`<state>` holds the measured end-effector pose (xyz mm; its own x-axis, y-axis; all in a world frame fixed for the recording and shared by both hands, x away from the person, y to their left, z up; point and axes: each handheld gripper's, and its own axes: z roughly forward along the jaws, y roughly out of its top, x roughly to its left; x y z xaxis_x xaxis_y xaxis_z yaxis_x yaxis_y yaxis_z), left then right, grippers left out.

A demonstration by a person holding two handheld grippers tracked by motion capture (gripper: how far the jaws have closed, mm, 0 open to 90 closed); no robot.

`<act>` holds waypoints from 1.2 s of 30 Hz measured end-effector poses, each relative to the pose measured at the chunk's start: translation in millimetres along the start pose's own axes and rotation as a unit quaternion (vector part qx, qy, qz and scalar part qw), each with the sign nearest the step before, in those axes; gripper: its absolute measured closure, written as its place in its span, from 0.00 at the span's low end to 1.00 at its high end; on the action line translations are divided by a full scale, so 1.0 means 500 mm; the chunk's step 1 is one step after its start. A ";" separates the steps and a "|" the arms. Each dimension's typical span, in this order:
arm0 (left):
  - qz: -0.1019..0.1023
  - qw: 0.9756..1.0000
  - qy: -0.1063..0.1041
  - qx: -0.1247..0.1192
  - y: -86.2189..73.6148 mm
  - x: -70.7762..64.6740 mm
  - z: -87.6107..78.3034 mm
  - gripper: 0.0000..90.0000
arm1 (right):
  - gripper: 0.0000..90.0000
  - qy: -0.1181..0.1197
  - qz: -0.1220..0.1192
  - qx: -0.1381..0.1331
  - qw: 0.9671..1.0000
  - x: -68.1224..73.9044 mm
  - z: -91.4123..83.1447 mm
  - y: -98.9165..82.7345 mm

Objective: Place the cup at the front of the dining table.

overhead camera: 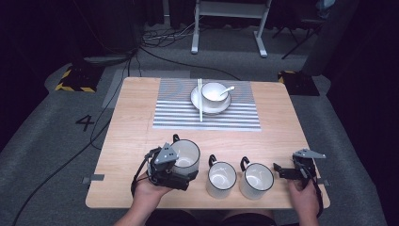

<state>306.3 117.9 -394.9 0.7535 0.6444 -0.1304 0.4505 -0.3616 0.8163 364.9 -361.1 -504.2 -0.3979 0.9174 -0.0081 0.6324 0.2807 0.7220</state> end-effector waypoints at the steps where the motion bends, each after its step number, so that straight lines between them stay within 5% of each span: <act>1: 0.000 1.000 0.000 0.000 0.000 0.000 0.000 0.04 | 0.06 0.000 0.000 0.000 1.000 0.000 0.000 0.000; 5: 0.013 1.000 0.013 0.001 0.037 0.013 -0.012 0.04 | 0.06 0.000 0.000 0.000 1.000 0.000 0.000 0.000; 20: 0.007 0.999 0.023 -0.034 0.127 0.059 -0.031 0.04 | 0.06 0.000 -0.001 0.000 1.000 0.000 0.000 0.000; 36: 0.009 0.996 0.077 -0.041 0.192 0.122 0.003 0.04 | 0.07 0.002 -0.004 -0.003 1.000 -0.004 0.003 0.003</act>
<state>396.1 121.5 -325.5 0.6762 0.7360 -0.0324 0.3916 -0.3218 0.8621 367.8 -362.1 -504.3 -0.4055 0.9140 -0.0103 0.6260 0.2858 0.7256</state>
